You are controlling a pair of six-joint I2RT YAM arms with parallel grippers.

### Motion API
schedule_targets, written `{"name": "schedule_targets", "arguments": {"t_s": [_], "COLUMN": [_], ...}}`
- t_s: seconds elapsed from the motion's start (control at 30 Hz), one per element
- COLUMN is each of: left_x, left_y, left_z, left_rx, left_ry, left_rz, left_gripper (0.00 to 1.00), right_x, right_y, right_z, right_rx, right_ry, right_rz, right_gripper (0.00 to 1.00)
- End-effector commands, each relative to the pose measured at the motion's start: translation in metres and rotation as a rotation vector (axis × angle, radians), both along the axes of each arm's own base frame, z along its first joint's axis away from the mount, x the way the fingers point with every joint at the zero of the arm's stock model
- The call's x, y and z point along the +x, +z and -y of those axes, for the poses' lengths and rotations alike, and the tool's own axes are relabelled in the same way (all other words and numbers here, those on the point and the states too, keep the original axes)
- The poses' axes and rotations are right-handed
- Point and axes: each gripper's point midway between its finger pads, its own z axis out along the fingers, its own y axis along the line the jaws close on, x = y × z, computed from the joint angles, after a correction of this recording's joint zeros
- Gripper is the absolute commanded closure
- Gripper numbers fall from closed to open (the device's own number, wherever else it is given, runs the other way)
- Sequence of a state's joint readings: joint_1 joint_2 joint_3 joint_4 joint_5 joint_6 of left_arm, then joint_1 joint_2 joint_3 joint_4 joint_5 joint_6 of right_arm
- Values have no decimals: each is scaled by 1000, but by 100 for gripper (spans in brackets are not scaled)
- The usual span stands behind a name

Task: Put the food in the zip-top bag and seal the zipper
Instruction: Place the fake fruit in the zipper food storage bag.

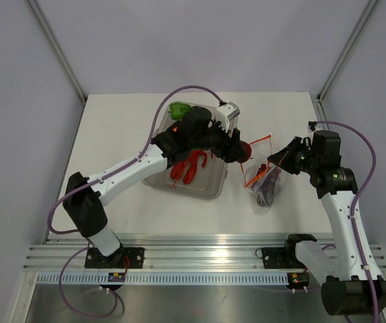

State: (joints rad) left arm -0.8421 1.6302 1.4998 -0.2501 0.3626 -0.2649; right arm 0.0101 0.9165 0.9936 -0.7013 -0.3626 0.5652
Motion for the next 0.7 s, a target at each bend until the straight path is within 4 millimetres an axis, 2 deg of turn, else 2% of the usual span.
{"name": "schedule_targets", "arguments": {"t_s": [0.0, 0.13, 0.2, 0.23, 0.3, 0.33, 0.37, 0.4, 0.5, 0.53, 0.6, 0.63, 0.67], "left_x": [-8, -4, -2, 2, 3, 5, 3, 0, -7, -13, -19, -23, -23], "left_y": [19, 16, 4, 10, 0, 9, 4, 2, 15, 28, 41, 58, 58], "left_z": [28, 44, 54, 58, 66, 70, 71, 73, 71, 67, 61, 54, 50], "left_rx": [-85, -103, -82, -88, -70, -82, -60, -50, -63, -85, -110, -140, -139], "left_ry": [-57, -55, -48, -36, -38, -39, -45, -54, -76, -93, -102, -101, -96], "left_rz": [10, -16, -27, -19, -43, -38, -53, -56, -49, -38, -13, 15, 25], "left_gripper": [81, 81, 80, 80, 57, 39, 16, 10, 4, 4, 4, 4, 6], "right_x": [0, -3, -4, -4, -6, -6, -7, -7, -8, -9, -9, -10, -10], "right_y": [18, 21, 23, 24, 26, 25, 27, 26, 25, 24, 23, 23, 23], "right_z": [-7, -9, -8, -9, -9, -9, -8, -8, -6, -6, -5, -5, -5], "right_rx": [32, 41, 40, 41, 43, 43, 40, 38, 28, 25, 22, 23, 26], "right_ry": [30, 36, 35, 36, 34, 34, 35, 32, 28, 28, 25, 24, 24], "right_rz": [64, 78, 85, 87, 90, 89, 95, 92, 87, 86, 84, 82, 84], "right_gripper": [100, 100, 100, 100, 100, 100, 100, 100, 100, 100, 100, 100, 100]}}
